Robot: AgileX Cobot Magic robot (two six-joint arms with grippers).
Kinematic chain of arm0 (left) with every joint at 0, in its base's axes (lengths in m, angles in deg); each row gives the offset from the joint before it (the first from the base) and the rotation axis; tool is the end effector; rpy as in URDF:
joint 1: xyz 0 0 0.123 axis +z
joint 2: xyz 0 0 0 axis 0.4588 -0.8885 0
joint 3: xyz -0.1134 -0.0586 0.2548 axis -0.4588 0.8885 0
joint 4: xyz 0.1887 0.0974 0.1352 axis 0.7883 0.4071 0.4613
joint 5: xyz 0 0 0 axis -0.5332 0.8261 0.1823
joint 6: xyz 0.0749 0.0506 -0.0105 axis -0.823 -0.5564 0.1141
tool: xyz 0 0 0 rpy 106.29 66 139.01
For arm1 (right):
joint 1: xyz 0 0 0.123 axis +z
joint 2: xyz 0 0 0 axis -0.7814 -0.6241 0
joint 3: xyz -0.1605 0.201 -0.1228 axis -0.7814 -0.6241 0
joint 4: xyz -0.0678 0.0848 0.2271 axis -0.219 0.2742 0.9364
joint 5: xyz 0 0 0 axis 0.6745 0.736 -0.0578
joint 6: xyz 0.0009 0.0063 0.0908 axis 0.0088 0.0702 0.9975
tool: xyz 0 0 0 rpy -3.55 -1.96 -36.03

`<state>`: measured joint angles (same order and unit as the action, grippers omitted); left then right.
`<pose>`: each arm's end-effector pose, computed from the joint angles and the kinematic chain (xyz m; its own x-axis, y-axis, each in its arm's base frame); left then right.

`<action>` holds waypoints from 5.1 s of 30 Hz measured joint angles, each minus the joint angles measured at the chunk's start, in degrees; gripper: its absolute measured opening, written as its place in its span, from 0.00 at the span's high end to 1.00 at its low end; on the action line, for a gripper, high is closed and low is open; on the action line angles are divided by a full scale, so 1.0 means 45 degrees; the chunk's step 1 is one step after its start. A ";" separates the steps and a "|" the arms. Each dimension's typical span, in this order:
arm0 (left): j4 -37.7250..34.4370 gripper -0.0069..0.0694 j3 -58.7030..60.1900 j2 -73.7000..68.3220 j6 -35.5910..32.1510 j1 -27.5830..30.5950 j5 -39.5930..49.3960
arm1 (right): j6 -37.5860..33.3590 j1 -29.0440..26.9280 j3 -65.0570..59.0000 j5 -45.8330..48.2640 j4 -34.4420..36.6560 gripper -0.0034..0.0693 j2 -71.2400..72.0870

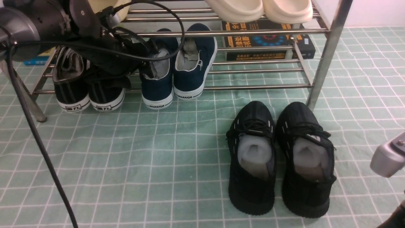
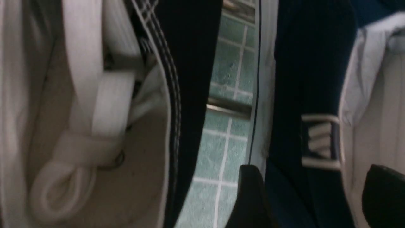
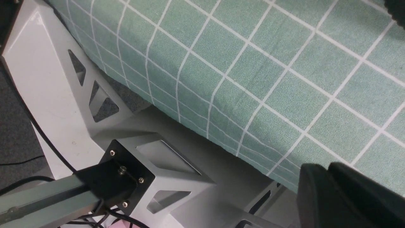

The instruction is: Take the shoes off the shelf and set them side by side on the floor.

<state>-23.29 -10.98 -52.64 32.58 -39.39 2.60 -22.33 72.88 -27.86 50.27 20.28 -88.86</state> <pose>0.4187 -0.1009 0.2688 -0.7998 -0.3235 -0.5056 -0.1236 0.9130 -0.3887 0.1236 0.0937 0.2960 -0.8477 -0.4005 -0.3478 -0.5221 0.7459 0.4136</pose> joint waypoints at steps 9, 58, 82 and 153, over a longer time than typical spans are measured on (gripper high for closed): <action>-0.0845 0.63 -0.0028 -0.0466 0.0878 0.0000 -0.0394 | 0.0000 0.0000 0.0000 -0.0012 -0.0013 0.85 0.0000; 0.0547 0.85 0.7129 0.5742 0.0797 -0.0049 0.1835 | -0.0004 0.0047 0.0014 -0.0618 -0.0432 0.79 0.0000; -0.0203 0.41 0.7500 0.6301 -0.1499 -0.0049 0.1024 | 0.0009 0.0047 0.3788 0.0465 0.0356 0.75 -0.2896; 0.4595 0.87 0.6492 0.8049 -0.0123 -0.0049 0.3860 | 1.1274 0.4019 1.7086 0.0958 -0.7148 0.88 -1.3465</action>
<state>-2.61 18.23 -16.42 32.03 -39.62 19.97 28.40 90.97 49.03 54.58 -11.88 -149.45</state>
